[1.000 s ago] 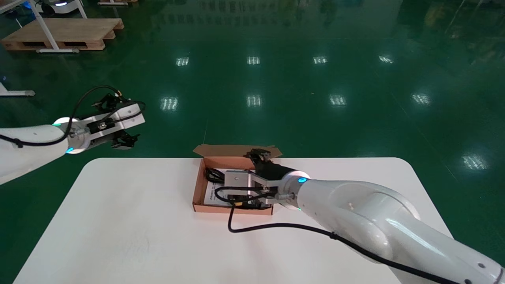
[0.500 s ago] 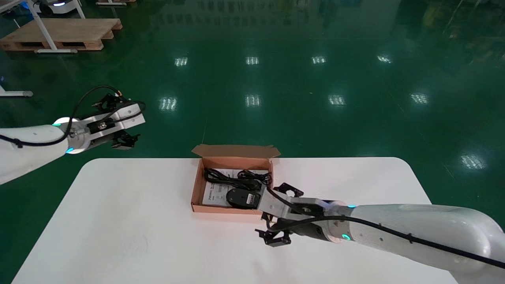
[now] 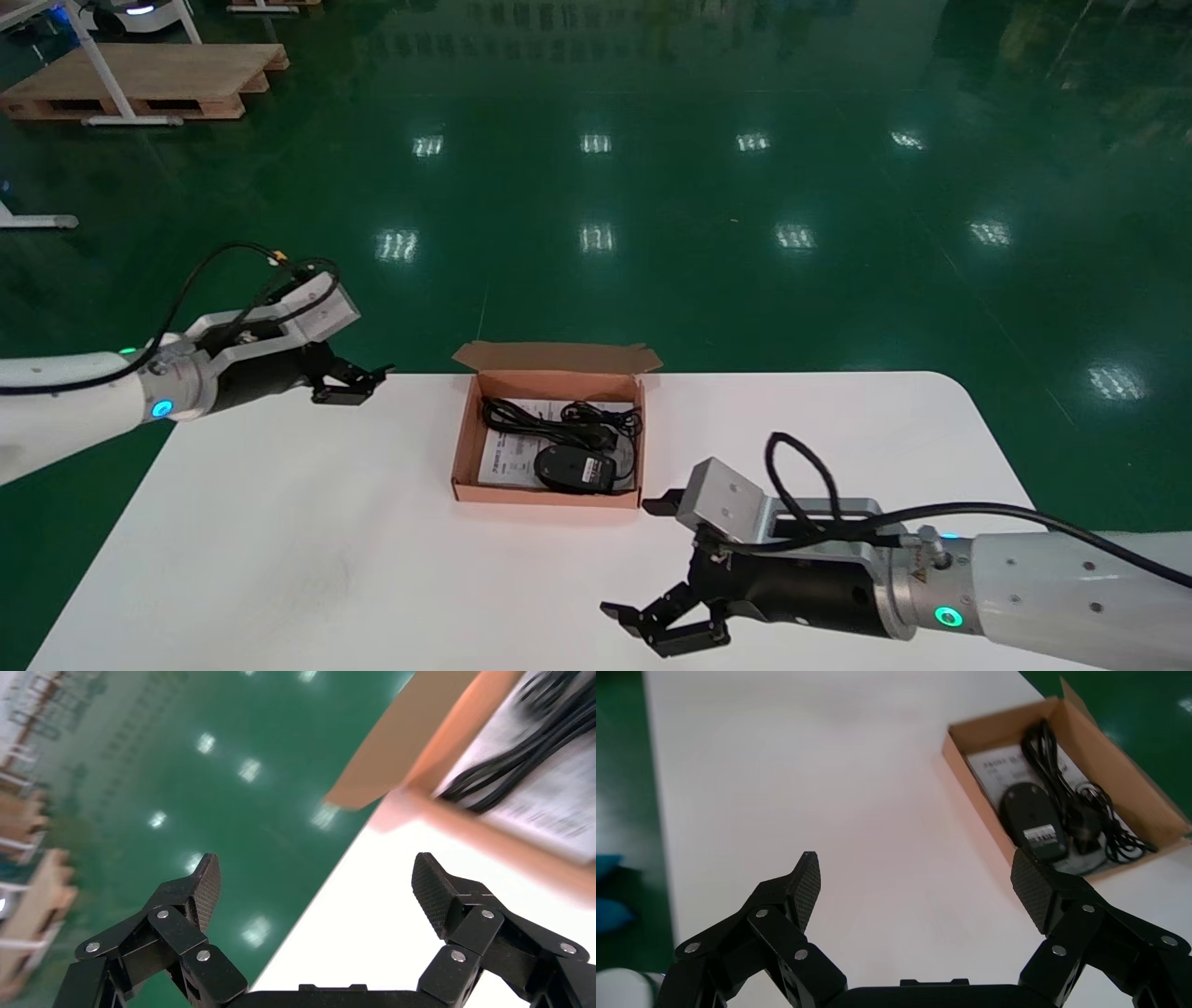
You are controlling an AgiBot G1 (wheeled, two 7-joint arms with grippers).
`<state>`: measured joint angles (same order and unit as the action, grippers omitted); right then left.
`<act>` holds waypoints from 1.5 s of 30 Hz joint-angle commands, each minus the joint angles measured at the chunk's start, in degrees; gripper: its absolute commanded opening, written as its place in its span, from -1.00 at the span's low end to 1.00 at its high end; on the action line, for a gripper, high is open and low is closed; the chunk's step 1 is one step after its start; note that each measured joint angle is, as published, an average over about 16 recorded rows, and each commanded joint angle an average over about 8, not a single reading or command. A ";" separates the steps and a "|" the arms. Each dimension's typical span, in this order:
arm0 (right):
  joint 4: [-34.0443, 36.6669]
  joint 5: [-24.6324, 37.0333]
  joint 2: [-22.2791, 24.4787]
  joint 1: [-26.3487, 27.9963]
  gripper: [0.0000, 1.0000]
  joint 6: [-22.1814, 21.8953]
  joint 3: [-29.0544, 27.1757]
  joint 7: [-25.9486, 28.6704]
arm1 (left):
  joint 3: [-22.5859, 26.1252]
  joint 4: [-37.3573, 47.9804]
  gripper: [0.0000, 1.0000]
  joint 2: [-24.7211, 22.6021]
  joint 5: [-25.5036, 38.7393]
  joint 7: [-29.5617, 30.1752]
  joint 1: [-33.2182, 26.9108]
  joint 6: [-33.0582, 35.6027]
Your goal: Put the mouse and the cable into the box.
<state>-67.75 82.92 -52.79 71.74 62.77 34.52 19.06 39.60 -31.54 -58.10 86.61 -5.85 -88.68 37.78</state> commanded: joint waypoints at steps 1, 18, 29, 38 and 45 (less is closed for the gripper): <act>-0.47 -3.32 1.44 -0.82 1.00 1.85 -1.49 -0.67 | -1.04 -1.86 1.00 1.02 -1.98 0.73 1.20 2.12; -4.46 -31.43 13.60 -7.79 1.00 17.54 -14.16 -6.36 | -9.86 -17.58 1.00 9.65 -18.71 6.94 11.34 20.04; -5.79 -41.08 17.77 -10.15 1.00 22.93 -18.47 -8.33 | -15.95 -28.44 1.00 15.61 -30.26 11.23 18.34 32.41; -5.77 -41.10 17.78 -10.13 1.00 22.93 -18.42 -8.36 | -20.74 -36.98 1.00 20.30 -39.36 14.61 23.85 42.15; -5.79 -41.37 17.86 -10.17 1.00 23.01 -18.47 -8.37 | -23.76 -42.38 1.00 23.24 -45.09 16.66 27.30 48.26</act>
<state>-73.54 41.56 -34.93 61.57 85.78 16.05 10.69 16.23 -73.18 -35.25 42.26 10.49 -61.83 85.22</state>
